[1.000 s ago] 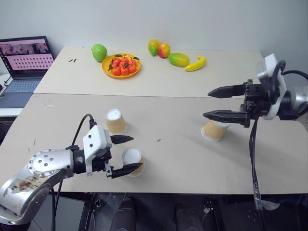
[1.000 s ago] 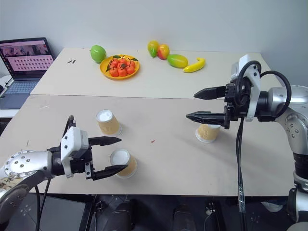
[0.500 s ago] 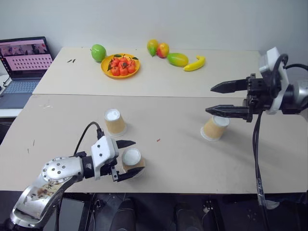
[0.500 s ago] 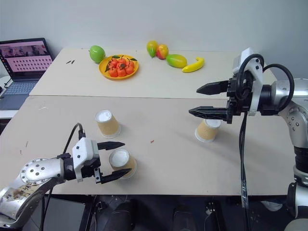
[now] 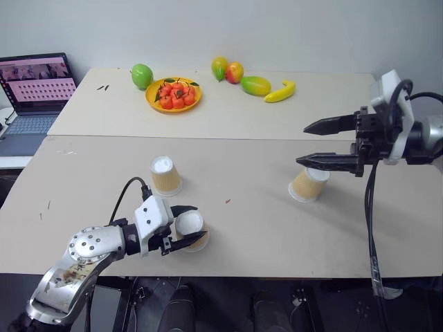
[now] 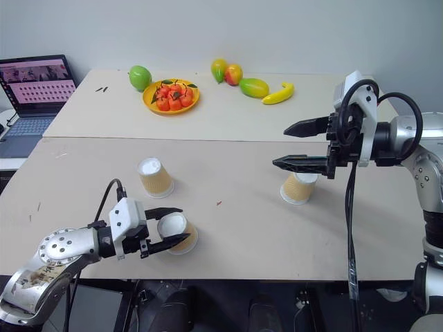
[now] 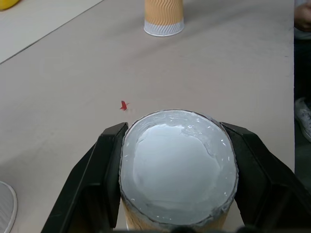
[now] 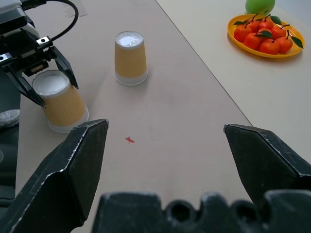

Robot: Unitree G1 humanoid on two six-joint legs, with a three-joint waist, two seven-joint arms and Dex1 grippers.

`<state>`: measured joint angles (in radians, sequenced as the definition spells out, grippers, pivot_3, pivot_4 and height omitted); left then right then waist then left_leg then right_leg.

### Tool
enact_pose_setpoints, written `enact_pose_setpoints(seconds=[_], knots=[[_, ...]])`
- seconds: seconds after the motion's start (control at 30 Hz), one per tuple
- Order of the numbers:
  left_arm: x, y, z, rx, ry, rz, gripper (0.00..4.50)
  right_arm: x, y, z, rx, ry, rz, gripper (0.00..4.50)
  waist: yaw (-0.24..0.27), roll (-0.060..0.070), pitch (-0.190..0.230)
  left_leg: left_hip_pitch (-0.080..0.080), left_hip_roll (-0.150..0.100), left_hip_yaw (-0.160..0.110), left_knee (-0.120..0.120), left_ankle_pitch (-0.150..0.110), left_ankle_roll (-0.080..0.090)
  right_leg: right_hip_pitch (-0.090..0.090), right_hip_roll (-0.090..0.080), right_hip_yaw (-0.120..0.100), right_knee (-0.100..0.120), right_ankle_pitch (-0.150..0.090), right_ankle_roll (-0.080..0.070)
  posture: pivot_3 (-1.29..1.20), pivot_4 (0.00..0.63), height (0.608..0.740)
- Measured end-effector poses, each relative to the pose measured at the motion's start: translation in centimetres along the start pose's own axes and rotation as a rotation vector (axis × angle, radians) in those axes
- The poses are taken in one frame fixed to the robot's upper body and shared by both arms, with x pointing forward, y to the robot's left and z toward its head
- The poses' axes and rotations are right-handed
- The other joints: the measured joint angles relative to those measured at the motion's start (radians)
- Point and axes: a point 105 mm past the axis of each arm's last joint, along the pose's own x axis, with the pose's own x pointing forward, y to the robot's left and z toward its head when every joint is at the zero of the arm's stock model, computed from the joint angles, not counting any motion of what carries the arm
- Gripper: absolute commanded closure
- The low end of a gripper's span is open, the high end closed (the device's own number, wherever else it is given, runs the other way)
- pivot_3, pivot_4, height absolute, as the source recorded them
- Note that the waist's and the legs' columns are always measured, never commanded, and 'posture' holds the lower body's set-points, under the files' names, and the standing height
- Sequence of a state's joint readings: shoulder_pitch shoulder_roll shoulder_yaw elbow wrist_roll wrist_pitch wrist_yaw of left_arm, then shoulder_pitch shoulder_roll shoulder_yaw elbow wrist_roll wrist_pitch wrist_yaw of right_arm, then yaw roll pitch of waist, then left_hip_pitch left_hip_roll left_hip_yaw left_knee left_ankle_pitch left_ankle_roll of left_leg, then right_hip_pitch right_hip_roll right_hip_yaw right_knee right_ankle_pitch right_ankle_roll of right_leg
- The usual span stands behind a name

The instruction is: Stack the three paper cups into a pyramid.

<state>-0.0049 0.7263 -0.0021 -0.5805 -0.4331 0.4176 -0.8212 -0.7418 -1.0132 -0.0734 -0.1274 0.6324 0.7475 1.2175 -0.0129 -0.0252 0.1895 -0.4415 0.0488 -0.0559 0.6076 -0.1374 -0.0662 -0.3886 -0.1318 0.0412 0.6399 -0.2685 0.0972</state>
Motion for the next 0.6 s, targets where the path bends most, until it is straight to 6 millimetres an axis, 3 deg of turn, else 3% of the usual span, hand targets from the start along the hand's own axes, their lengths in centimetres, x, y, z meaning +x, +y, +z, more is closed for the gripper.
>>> enact_pose_setpoints(seconds=[0.27,0.6], knots=[[2.5,2.7,3.8,0.041,-0.111,-0.041,1.76,-0.2,0.0,0.0,-0.002,-0.012,-0.013,0.00,0.002,0.000,0.000,0.000,0.000,-0.001,0.002,0.000,0.000,0.000,0.000,0.000,0.002,0.000,0.000,0.00,0.150,0.732],[7.0,3.1,7.5,0.020,-0.129,-0.248,1.76,-0.1,0.7,-1.0,0.006,-0.048,-0.074,0.00,-0.002,0.000,0.000,0.000,-0.001,-0.001,0.002,0.000,0.000,0.000,0.000,0.000,0.003,0.000,0.001,0.00,0.150,0.732]])
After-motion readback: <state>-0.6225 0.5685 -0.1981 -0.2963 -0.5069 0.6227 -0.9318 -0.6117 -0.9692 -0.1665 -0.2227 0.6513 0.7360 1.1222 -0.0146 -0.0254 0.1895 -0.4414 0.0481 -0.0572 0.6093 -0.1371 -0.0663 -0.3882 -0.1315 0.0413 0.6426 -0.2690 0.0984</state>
